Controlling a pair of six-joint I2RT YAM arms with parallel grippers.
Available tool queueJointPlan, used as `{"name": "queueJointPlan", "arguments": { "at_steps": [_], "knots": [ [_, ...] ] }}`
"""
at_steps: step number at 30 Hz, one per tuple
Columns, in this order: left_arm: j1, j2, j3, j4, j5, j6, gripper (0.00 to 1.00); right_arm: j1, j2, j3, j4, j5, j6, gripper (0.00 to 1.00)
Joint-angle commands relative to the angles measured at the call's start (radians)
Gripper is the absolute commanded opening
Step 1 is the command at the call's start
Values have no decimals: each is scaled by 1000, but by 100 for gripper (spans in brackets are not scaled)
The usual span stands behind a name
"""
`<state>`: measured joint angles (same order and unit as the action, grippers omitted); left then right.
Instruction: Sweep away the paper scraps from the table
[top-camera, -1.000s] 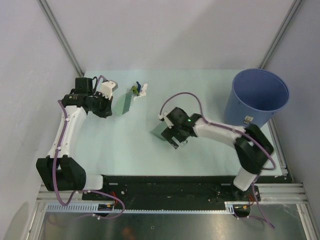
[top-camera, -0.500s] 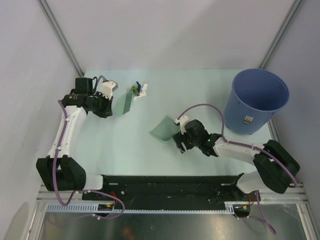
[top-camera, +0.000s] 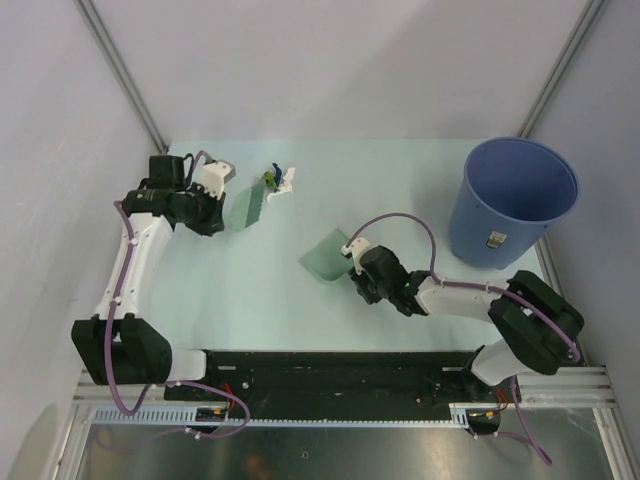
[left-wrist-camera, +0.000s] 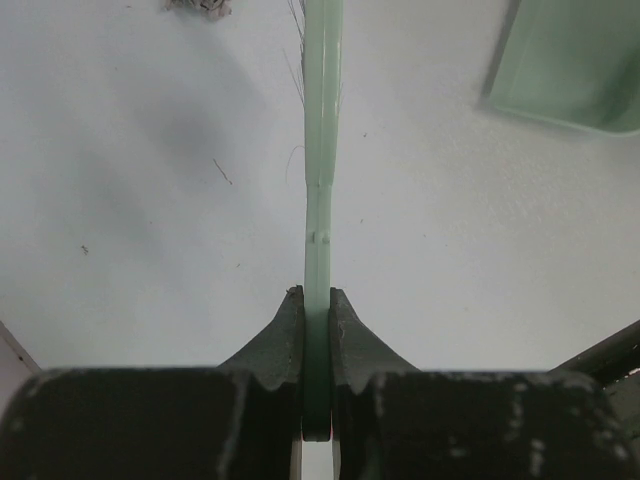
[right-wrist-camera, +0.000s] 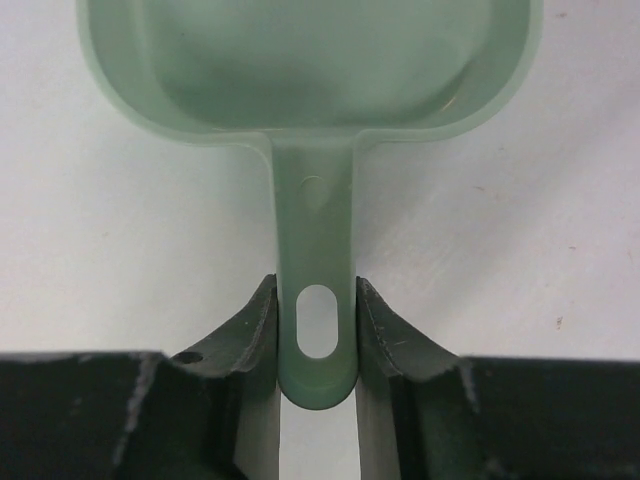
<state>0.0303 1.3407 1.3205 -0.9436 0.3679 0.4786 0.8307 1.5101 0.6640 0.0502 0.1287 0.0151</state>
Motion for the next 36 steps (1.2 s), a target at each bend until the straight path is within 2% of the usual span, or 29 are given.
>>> {"name": "queueJointPlan", "arguments": {
  "at_steps": [1, 3, 4, 9, 14, 17, 23, 27, 28, 30, 31, 34, 35, 36],
  "knots": [
    [-9, -25, 40, 34, 13, -37, 0, 71, -99, 72, -103, 64, -12, 0],
    [-21, -5, 83, 52, -30, -55, 0, 84, -137, 146, -218, 81, -12, 0],
    [-86, 0, 94, 69, -108, -70, 0, 84, -149, 173, -260, 89, -4, 0],
    [-178, 101, 141, 216, -366, -104, 0, 79, -157, 353, -478, 77, 0, 0],
    [-216, 238, 204, 272, -601, -107, 0, 45, -117, 424, -572, -12, -12, 0],
    [-216, 307, 218, 298, -646, -106, 0, 13, -71, 448, -598, -52, -41, 0],
    [-214, 451, 247, 302, -607, -97, 0, -7, 47, 520, -647, -32, -89, 0],
    [-208, 469, 212, 298, -534, -97, 0, -21, 90, 526, -636, -57, -115, 0],
    [-210, 462, 195, 296, -446, -91, 0, -22, 97, 528, -636, -58, -124, 0],
    [-216, 415, 125, 287, -374, -77, 0, -28, 130, 542, -635, -44, -151, 0],
    [-225, 396, 99, 281, -289, -74, 0, -30, 142, 551, -636, -38, -167, 0],
    [-236, 302, 4, 244, -169, -80, 0, -25, 191, 572, -636, -54, -231, 0],
    [-237, 275, -35, 217, -71, -84, 0, -28, 200, 575, -621, -70, -239, 0],
    [-247, 252, -55, 206, -37, -81, 0, -30, 220, 579, -613, -81, -245, 0]
  ]
}}
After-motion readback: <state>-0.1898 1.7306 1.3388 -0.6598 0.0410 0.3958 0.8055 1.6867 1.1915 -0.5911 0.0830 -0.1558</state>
